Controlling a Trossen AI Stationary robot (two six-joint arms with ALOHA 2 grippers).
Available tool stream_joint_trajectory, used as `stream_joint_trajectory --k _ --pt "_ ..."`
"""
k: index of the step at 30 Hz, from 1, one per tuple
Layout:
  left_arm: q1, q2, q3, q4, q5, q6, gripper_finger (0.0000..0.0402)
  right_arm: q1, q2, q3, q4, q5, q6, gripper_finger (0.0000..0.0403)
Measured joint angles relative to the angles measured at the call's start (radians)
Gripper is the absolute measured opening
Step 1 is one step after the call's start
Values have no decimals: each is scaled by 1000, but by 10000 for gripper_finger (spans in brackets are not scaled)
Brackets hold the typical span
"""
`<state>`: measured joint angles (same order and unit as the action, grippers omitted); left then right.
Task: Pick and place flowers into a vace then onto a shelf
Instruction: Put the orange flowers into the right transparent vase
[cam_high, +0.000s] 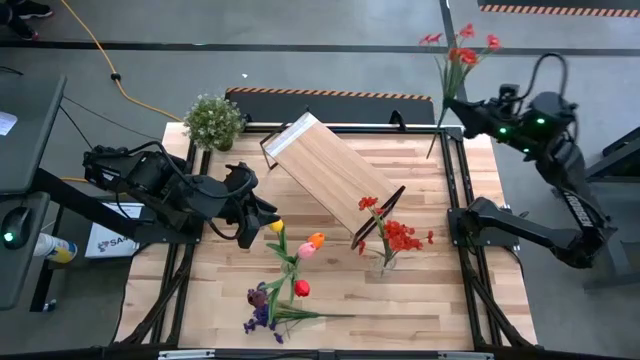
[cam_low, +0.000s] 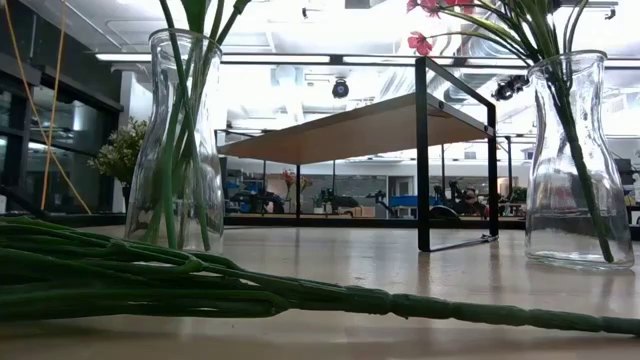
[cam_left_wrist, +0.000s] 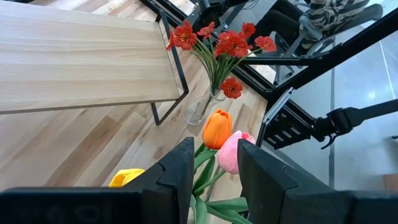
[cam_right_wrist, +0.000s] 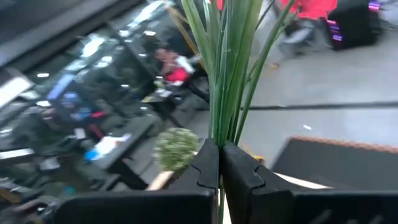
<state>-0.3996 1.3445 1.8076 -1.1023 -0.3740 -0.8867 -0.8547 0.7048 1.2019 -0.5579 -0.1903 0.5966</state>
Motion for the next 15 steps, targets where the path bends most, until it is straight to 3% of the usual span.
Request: stream_joint_trajectory --k 15 --pt "0 0 0 0 -5 0 156 15 -40 166 1 -465 32 0"
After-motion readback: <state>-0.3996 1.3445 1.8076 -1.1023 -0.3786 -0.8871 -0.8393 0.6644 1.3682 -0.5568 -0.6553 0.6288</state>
